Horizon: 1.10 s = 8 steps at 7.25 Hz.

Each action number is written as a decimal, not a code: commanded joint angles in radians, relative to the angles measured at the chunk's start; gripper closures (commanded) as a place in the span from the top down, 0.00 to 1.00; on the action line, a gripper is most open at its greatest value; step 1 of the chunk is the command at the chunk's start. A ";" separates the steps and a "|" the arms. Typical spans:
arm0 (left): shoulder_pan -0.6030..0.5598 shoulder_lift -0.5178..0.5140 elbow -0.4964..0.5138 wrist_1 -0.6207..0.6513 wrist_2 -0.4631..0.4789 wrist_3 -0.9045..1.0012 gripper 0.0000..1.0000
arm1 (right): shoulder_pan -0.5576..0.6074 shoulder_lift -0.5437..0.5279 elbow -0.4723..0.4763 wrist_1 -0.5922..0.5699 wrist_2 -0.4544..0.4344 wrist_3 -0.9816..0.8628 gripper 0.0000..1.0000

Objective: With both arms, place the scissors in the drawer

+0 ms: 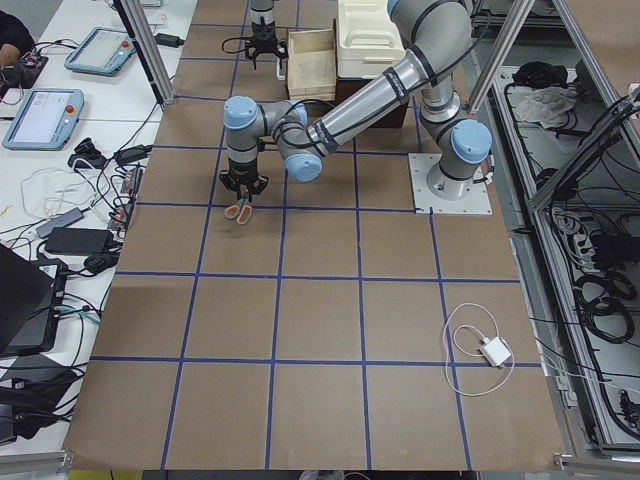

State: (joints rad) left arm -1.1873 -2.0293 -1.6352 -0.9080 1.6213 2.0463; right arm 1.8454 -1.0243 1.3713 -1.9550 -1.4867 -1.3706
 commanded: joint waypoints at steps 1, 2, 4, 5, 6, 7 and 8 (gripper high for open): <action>0.000 0.000 0.000 0.000 -0.004 0.000 0.00 | -0.003 -0.029 0.000 0.024 0.011 0.010 1.00; -0.009 0.011 0.000 -0.002 -0.004 -0.002 0.00 | -0.002 -0.063 0.000 0.053 0.041 0.028 1.00; -0.090 0.047 0.000 -0.003 -0.009 -0.105 0.00 | -0.014 -0.153 0.000 0.146 0.042 0.109 1.00; -0.118 0.058 0.000 -0.012 -0.011 -0.123 0.00 | -0.046 -0.193 0.000 0.184 0.043 0.145 1.00; -0.129 0.064 0.000 -0.024 -0.015 -0.124 0.00 | -0.090 -0.233 0.002 0.268 0.045 0.146 1.00; -0.129 0.066 0.000 -0.029 -0.015 -0.124 0.00 | -0.135 -0.279 0.002 0.309 0.040 0.166 1.00; -0.135 0.078 0.000 -0.041 -0.017 -0.132 0.00 | -0.165 -0.293 0.002 0.317 0.040 0.195 1.00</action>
State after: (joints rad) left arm -1.3149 -1.9621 -1.6352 -0.9372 1.6062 1.9216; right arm 1.7233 -1.2860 1.3727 -1.6684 -1.4453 -1.2055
